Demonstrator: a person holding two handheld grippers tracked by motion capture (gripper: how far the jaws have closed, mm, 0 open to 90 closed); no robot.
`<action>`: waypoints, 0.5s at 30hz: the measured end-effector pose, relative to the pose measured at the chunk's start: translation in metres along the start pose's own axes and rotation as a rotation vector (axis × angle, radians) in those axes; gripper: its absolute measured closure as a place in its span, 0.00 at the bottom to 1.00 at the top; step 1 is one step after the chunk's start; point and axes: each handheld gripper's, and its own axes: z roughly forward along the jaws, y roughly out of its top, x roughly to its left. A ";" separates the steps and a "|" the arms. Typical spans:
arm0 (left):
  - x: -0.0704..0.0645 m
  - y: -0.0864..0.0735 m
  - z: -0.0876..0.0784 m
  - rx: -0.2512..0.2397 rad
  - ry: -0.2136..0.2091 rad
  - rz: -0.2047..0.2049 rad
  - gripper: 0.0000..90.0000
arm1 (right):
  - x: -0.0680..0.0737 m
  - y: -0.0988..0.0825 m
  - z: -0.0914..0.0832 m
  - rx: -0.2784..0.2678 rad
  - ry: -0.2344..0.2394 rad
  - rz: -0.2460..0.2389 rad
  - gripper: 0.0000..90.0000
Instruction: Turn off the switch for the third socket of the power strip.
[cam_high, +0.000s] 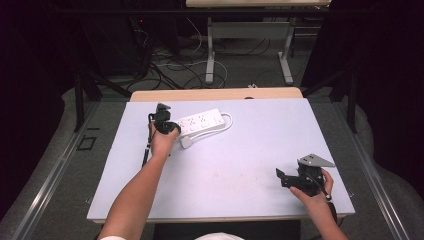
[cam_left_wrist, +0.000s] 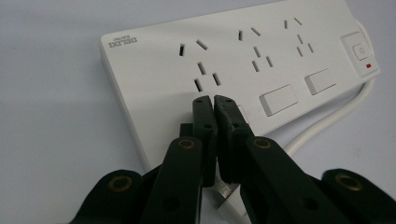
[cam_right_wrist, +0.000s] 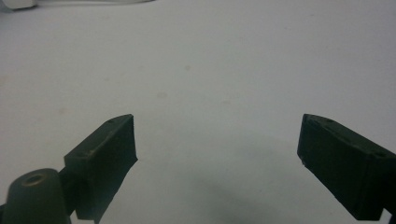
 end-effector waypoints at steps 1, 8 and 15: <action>0.000 0.000 0.000 -0.003 0.000 -0.004 0.98 | 0.000 0.000 0.000 -0.003 -0.004 0.000 0.12; 0.001 -0.001 0.001 0.001 0.004 -0.006 1.00 | 0.000 0.000 0.000 -0.004 -0.005 -0.002 0.12; 0.002 -0.002 0.001 0.000 -0.001 0.004 1.00 | 0.000 0.000 0.000 -0.003 -0.003 -0.005 0.12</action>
